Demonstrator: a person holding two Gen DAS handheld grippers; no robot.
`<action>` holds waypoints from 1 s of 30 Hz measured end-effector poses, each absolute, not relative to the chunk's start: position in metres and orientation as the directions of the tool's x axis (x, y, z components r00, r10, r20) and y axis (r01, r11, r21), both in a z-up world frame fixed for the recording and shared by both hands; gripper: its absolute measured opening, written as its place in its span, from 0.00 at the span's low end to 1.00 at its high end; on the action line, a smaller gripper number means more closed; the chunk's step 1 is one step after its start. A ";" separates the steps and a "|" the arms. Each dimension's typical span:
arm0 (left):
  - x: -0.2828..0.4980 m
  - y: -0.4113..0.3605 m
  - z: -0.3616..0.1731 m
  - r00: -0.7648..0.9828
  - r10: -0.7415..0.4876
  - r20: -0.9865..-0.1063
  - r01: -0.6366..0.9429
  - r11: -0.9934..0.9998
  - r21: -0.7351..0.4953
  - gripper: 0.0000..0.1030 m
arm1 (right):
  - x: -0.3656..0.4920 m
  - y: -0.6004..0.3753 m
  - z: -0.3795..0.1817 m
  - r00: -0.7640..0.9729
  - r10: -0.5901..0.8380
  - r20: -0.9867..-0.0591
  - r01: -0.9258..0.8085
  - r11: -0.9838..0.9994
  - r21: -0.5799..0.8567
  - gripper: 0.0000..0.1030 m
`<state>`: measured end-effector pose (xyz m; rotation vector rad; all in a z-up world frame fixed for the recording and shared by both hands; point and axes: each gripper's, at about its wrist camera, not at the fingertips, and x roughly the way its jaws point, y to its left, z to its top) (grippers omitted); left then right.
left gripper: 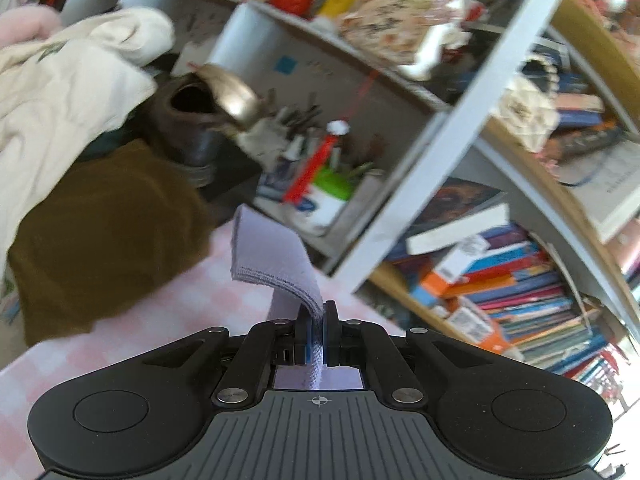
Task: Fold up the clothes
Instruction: 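Grasp the lavender sleeve cuff with the left gripper and lift it, then carry the lavender sleeve across the sweater body with the left gripper and release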
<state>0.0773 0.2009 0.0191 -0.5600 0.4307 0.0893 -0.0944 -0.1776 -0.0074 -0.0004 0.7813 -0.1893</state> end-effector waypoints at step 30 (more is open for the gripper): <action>0.116 -0.067 0.038 0.898 0.038 -0.439 -0.120 0.980 -0.159 0.03 | -0.053 -0.347 -0.021 0.700 0.201 -0.686 -0.180 0.978 0.102 0.86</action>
